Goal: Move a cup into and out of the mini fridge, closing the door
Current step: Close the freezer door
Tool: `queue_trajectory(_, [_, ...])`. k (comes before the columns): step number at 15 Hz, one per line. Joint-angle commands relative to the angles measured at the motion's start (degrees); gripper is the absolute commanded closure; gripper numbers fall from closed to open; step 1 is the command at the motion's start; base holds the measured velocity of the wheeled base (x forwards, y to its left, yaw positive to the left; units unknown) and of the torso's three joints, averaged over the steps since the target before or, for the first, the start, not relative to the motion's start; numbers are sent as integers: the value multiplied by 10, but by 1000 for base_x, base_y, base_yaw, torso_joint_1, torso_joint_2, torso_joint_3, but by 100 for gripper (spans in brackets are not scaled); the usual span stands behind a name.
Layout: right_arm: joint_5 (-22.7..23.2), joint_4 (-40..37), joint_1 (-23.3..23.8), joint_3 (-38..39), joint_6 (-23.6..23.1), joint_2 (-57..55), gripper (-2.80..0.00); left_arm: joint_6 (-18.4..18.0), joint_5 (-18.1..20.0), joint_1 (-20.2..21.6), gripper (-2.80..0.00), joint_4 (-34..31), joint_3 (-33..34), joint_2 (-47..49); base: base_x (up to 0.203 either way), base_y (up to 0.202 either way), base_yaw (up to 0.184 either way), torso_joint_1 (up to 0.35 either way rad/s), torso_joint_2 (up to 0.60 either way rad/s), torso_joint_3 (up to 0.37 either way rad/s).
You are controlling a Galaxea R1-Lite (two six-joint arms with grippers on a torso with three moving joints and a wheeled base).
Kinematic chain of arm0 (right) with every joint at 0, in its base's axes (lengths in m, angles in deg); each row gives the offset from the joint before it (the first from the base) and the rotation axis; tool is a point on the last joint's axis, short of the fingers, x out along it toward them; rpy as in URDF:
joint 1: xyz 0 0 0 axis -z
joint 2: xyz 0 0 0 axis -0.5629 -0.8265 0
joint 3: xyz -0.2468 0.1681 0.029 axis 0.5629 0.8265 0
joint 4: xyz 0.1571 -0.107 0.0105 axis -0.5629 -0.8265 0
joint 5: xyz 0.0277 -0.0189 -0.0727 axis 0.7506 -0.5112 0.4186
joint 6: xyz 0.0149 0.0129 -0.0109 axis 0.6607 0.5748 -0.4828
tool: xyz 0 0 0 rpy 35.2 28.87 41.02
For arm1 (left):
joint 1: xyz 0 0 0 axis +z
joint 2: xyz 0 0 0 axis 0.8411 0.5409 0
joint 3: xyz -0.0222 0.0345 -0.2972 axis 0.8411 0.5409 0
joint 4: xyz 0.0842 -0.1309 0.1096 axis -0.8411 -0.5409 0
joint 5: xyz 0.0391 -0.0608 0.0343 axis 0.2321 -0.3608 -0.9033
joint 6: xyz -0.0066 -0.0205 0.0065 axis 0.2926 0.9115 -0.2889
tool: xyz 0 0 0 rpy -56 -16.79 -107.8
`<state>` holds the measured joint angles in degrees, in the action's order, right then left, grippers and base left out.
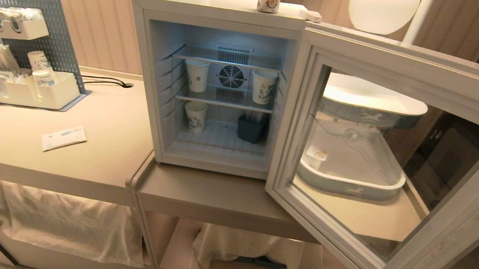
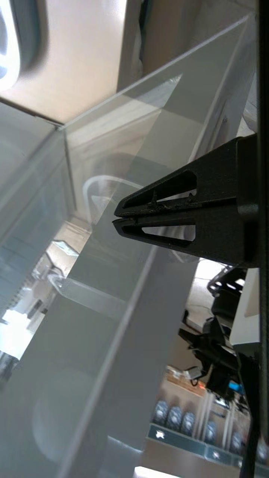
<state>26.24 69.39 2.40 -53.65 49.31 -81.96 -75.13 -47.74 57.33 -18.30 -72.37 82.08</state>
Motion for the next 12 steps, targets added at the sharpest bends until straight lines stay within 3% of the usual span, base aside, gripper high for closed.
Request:
queue_trajectory(1, [0,3,-24,6,1,-17,0,0,0,0,0,-1,0,1,0,0,0,0,0,0])
queue_trajectory(7, [-83,3,-135,54,3,48,0,0,0,0,0,-1,0,1,0,0,0,0,0,0])
queue_trajectory(12, [-208,-7,-302,80,27,153,0,0,0,0,0,-1,0,1,0,0,0,0,0,0])
